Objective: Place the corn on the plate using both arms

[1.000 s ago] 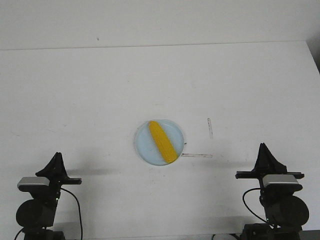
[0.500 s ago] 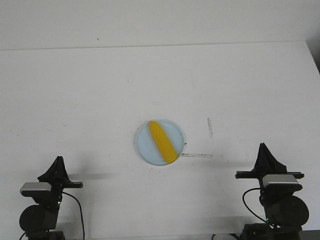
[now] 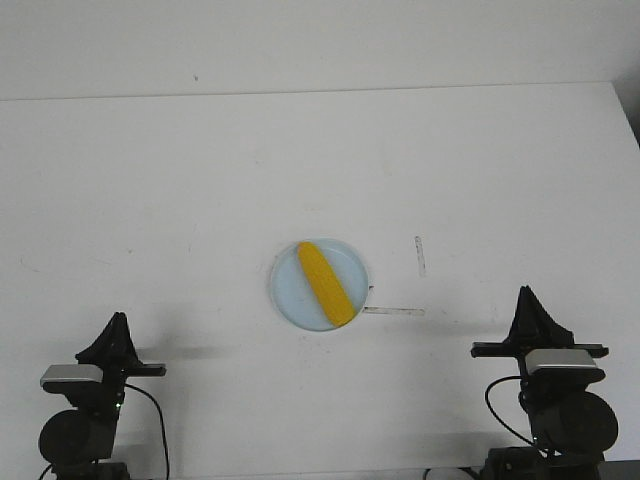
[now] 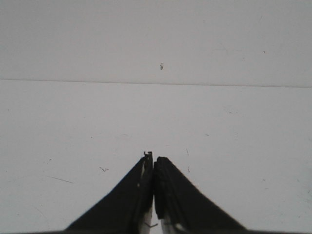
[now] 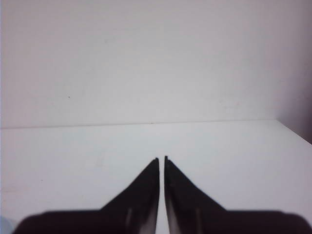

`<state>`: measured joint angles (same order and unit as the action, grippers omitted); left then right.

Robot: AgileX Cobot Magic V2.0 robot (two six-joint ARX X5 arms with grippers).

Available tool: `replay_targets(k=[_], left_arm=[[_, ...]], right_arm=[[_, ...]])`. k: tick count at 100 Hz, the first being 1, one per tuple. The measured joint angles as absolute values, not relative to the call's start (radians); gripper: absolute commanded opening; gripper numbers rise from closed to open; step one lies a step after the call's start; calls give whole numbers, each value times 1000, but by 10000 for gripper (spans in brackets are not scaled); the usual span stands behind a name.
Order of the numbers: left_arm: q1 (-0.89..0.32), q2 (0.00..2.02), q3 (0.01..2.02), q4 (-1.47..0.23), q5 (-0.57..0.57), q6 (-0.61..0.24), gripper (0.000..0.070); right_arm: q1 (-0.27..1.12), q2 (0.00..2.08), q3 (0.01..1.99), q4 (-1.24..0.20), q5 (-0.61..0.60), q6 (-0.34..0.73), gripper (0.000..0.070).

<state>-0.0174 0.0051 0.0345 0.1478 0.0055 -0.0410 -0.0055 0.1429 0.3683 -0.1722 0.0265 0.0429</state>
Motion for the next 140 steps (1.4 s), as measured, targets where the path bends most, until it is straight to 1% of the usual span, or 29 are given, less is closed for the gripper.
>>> replay_targets(k=[75, 86, 99, 105, 121, 140], left_arm=[[-17, 5, 35, 148, 6, -41, 3], [-17, 5, 35, 148, 5, -41, 3], [-17, 6, 35, 147, 6, -41, 3], [-17, 6, 35, 147, 6, -41, 3], [-17, 5, 35, 147, 6, -41, 3], [-17, 5, 35, 147, 6, -41, 3]], right_arm=[[-6, 125, 359, -164, 26, 43, 15], [2, 124, 305, -83, 23, 43, 15], [14, 97, 196, 16, -24, 43, 15], [22, 78, 155, 55, -28, 44, 15], [39, 1, 75, 70, -30, 44, 15], [39, 1, 15, 65, -34, 44, 15]])
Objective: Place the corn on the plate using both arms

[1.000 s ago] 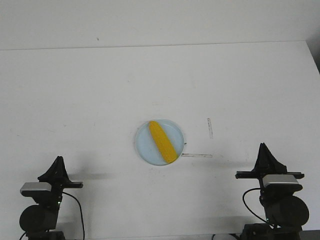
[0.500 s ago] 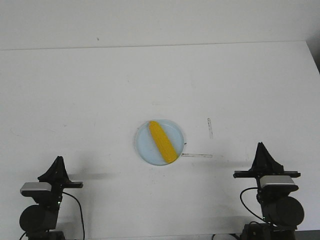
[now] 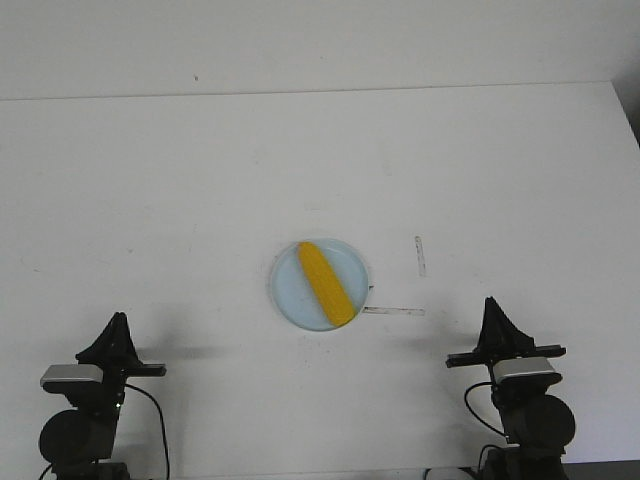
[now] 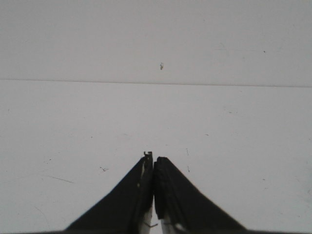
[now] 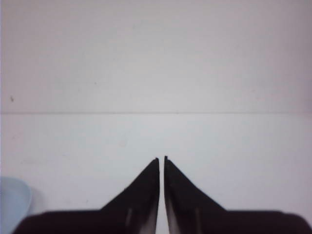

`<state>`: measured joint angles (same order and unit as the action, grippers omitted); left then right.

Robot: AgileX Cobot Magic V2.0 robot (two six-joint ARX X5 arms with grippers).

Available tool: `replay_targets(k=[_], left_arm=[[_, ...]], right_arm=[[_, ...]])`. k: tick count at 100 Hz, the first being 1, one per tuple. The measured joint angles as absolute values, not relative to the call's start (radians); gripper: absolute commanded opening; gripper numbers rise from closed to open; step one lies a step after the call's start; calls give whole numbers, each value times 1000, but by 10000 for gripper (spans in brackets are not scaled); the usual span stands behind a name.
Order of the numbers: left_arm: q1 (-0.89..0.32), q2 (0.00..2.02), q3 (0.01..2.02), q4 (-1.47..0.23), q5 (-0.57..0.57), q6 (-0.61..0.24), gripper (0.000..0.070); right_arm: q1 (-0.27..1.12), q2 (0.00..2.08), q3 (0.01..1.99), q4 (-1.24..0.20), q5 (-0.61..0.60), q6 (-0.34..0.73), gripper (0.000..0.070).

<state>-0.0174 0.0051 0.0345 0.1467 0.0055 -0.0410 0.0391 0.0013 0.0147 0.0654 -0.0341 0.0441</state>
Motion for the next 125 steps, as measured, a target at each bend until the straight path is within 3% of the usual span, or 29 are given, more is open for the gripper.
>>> replay_targets(k=[125], left_arm=[[-17, 6, 35, 147, 6, -41, 3]], right_arm=[[39, 1, 14, 72, -34, 49, 15]])
